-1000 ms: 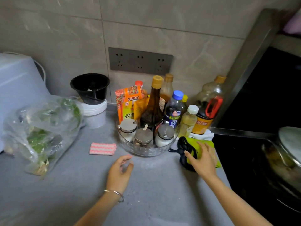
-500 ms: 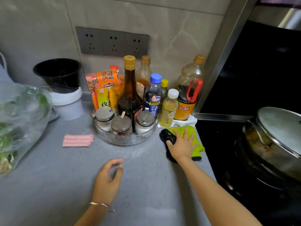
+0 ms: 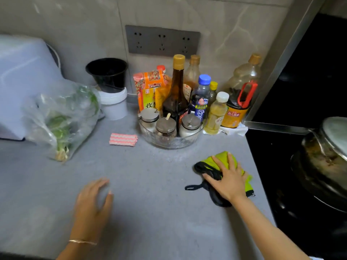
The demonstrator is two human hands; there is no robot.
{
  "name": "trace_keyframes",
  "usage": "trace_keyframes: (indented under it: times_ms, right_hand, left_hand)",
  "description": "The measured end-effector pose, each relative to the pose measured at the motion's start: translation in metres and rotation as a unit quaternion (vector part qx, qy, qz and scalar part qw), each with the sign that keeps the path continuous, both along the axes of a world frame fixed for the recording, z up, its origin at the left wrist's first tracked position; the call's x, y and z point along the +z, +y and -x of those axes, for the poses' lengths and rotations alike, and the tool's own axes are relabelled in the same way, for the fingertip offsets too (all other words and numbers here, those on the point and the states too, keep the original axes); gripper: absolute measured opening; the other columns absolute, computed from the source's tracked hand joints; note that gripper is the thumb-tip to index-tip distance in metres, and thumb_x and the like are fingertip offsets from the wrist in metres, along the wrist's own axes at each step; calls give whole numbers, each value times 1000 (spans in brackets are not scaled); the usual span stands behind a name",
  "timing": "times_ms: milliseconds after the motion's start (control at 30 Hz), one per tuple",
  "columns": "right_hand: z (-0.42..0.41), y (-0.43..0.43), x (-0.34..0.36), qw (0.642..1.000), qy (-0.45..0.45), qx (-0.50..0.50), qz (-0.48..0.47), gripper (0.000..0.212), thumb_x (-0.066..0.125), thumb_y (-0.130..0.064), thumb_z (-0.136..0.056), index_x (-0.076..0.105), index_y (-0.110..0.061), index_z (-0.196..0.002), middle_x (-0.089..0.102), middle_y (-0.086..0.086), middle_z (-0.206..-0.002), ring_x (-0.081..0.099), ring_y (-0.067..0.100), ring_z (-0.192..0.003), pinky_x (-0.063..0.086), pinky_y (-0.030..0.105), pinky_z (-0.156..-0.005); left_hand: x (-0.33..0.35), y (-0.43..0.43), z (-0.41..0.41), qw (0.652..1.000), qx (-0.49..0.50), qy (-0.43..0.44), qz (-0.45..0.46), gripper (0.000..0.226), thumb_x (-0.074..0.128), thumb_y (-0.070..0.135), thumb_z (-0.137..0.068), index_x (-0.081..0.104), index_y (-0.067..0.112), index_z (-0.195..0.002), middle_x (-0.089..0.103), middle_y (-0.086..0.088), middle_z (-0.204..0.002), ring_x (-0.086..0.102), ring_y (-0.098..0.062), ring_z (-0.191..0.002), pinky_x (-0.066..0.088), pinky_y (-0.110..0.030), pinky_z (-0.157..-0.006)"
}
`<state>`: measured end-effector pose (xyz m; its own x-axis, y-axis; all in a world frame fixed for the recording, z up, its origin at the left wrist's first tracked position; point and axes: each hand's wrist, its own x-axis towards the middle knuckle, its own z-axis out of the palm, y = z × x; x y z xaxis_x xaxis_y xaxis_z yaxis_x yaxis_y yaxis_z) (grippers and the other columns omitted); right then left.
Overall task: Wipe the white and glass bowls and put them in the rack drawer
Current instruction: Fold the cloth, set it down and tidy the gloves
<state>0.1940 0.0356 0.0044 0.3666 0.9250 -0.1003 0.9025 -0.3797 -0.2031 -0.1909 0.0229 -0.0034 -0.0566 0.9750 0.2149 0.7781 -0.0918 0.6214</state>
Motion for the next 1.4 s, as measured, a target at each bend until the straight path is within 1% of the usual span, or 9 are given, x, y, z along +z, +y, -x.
trace_keyframes:
  times_ms: [167,300,433,567,767,867,1000,1300,1400]
  right_hand:
    - [94,8,-6,999,-8,-15,-29,65,38,-74,-83,31,-48,-143,5,2,-161,19,36,-141,19,54,-109]
    - [235,30,-5,996,40,83,-21,73,25,-74,-75,32,-46,-143,3,4,-161,14,38,-142,13,57,-109]
    - [335,37,-3,975,45,218,-2,67,43,-67,-84,30,-41,-145,-2,8,-161,6,43,-143,8,60,-109]
    - [310,36,-8,966,3,259,-17,69,37,-69,-80,30,-44,-145,3,2,-162,15,38,-143,16,55,-109]
    - [160,19,-7,999,-3,21,-36,64,50,-66,-84,35,-46,-142,12,1,-160,26,36,-139,24,52,-110]
    - [135,20,-1,998,16,-45,-31,61,49,-64,-86,41,-40,-142,19,4,-158,30,39,-135,25,52,-110]
    - [176,19,3,998,35,-46,-37,59,43,-62,-90,41,-36,-142,20,2,-159,28,39,-136,22,51,-111]
    - [400,10,7,982,102,159,-18,55,31,-62,-94,32,-42,-144,4,1,-161,12,36,-142,7,56,-114]
    - [469,3,7,968,137,209,-5,54,31,-61,-95,33,-39,-145,0,4,-161,7,38,-143,0,60,-112]
  left_hand:
    - [-14,-27,69,989,99,109,11,69,34,51,-83,62,2,-122,57,-25,-129,50,-49,-120,38,-57,-99]
    - [-27,-32,105,980,112,167,13,67,30,49,-89,63,1,-122,58,-28,-127,51,-53,-115,40,-62,-95]
    - [-36,-48,118,976,139,162,35,62,31,45,-92,58,2,-128,55,-25,-132,46,-50,-122,34,-61,-102]
    - [-37,-55,124,980,119,151,60,77,13,58,-95,53,5,-133,51,-21,-138,43,-43,-129,30,-58,-109]
    - [-29,-59,132,983,137,112,52,72,16,53,-90,43,9,-141,39,-14,-149,27,-33,-142,17,-50,-117]
    - [-27,-65,144,982,155,104,40,70,18,50,-91,45,8,-141,40,-15,-148,28,-35,-141,17,-50,-116]
    - [-26,-75,162,978,173,108,43,66,18,49,-93,44,10,-140,40,-15,-148,27,-35,-141,16,-52,-115]
    - [-14,-97,224,958,266,105,35,73,12,50,-92,46,5,-140,39,-20,-148,27,-41,-140,13,-53,-114]
    - [-16,-105,245,947,299,117,32,73,11,49,-93,49,4,-137,45,-22,-144,32,-44,-136,19,-56,-111]
